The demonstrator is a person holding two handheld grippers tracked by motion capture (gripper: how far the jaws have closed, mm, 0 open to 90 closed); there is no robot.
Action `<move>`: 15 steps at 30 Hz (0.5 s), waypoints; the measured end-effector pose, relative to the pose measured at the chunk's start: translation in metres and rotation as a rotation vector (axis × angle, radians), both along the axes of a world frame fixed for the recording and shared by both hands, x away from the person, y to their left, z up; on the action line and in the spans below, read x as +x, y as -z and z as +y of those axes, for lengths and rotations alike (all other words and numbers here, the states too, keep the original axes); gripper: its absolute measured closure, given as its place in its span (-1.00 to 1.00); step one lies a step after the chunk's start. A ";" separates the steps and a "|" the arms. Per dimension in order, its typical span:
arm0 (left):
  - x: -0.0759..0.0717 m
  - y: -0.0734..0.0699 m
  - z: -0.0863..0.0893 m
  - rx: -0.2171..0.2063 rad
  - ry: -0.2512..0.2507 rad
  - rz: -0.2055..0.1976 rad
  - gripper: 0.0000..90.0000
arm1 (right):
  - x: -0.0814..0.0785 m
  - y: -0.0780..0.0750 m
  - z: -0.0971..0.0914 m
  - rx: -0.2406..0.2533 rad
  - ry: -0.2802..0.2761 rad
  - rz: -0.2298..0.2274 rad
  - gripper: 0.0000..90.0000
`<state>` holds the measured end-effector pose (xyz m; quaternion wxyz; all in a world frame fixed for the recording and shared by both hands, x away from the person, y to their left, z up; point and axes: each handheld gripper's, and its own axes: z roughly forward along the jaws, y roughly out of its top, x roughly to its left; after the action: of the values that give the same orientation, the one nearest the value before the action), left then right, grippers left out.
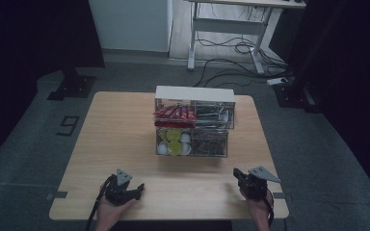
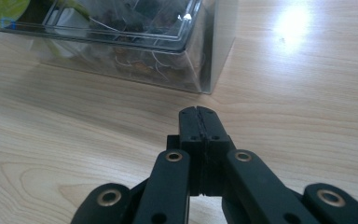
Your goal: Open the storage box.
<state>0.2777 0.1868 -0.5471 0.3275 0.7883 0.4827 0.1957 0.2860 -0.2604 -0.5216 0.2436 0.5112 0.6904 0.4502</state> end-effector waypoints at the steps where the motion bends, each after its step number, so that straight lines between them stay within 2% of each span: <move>1: 0.000 0.000 0.000 0.000 0.000 0.000 -0.40 | 0.001 0.000 0.002 -0.001 -0.006 0.000 0.98; 9: 0.000 0.000 0.000 0.000 0.000 0.000 -0.40 | 0.006 -0.001 0.013 -0.012 -0.022 0.008 0.98; 15: 0.000 0.000 0.000 -0.002 0.000 0.001 -0.40 | 0.010 -0.007 0.020 -0.007 -0.038 0.001 0.98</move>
<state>0.2777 0.1870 -0.5470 0.3280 0.7880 0.4831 0.1951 0.2963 -0.2400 -0.5147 0.2365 0.4976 0.7015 0.4520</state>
